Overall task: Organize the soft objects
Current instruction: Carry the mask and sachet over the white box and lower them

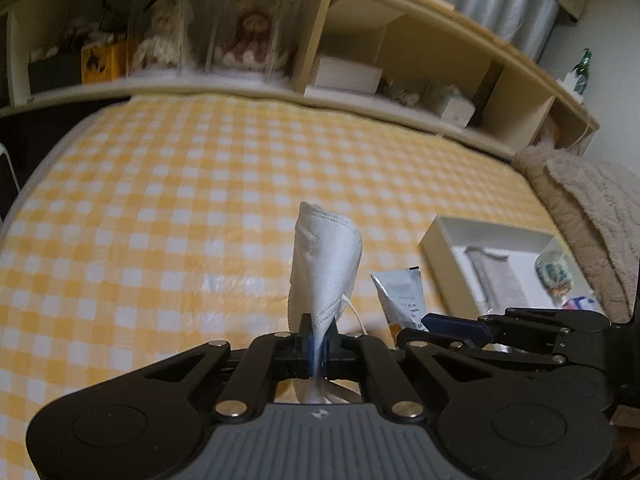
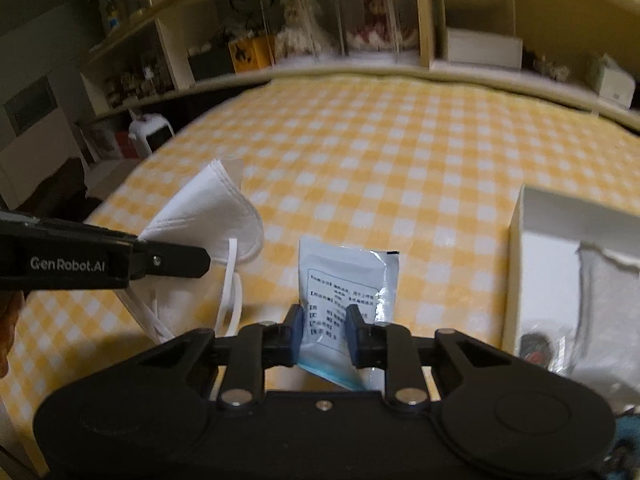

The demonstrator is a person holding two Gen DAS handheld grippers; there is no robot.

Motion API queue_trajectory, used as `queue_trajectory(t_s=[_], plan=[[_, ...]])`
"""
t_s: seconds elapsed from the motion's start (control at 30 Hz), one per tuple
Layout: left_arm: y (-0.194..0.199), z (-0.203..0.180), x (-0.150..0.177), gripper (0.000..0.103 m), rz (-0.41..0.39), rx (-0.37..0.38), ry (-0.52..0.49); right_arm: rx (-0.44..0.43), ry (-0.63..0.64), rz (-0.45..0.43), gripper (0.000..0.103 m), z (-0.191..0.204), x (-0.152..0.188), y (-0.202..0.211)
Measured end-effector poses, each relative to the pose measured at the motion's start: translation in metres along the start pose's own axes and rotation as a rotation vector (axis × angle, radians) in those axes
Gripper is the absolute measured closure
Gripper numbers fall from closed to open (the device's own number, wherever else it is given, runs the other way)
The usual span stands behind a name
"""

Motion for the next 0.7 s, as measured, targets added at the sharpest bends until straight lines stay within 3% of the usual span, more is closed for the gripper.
queue_trajectory(t_s=[0.4,0.7], plan=[[0.054,-0.026,-0.017,0.100,-0.154,0.057,0.004,0.026,0.010,-0.194,0.080,-0.006,-0.028,0.085],[0.083,-0.070,-0.032,0.099,-0.251,0.090,-0.048,0.109,-0.009,-0.311,0.080,-0.037,-0.029,0.148]])
Point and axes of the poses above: each gripper's, at about its wrist camera, not at the fingertips, and y roughly against the way its jaws point, z to its left, x to its underside, the point moved 3 cm from there along -y, roughly the way its jaws point, and after that the axes turned 13 degrees about -x, right-handed, at the moved point
